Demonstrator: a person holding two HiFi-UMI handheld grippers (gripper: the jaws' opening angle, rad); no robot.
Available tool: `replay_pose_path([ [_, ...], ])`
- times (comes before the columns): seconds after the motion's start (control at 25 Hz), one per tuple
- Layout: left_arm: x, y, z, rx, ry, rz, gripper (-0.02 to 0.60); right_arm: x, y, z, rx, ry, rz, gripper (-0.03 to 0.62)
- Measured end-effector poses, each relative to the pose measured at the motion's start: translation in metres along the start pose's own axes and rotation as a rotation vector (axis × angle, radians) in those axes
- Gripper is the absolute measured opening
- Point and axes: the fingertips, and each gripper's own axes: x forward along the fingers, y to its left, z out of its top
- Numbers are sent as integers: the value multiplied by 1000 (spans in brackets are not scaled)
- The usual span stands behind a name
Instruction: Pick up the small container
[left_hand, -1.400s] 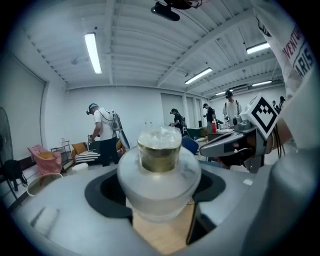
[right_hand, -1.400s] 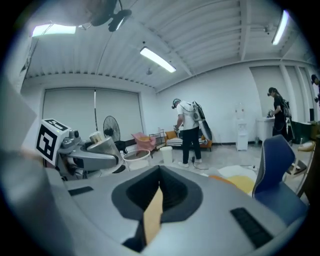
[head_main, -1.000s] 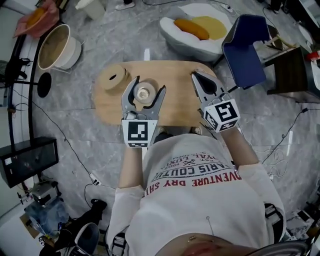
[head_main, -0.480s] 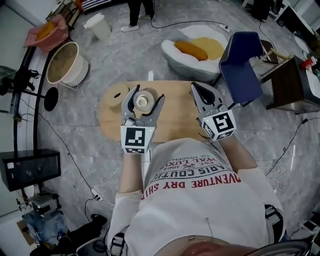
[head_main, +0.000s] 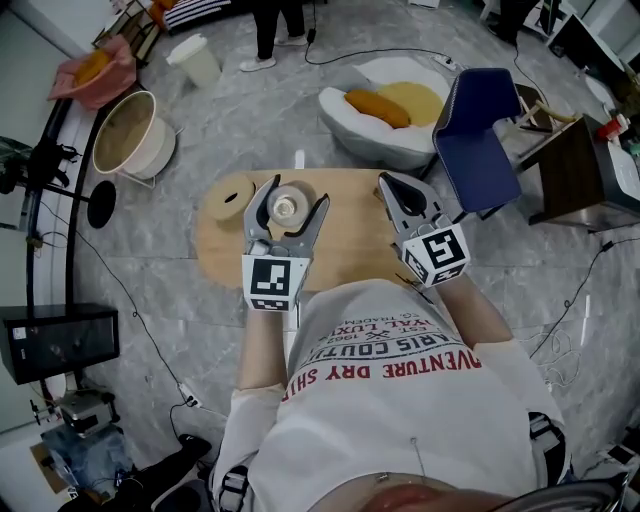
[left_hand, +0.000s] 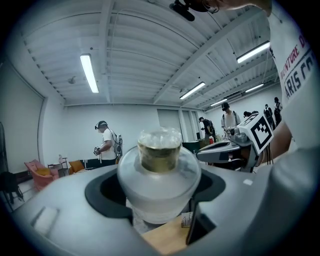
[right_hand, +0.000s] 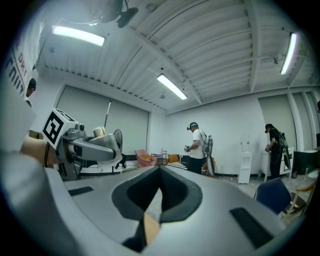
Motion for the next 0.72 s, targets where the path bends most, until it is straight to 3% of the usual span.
replay_pose_path([
  [0.72, 8, -7, -5, -11, 27, 13, 339, -1, -4, -4, 14, 10, 29, 6],
])
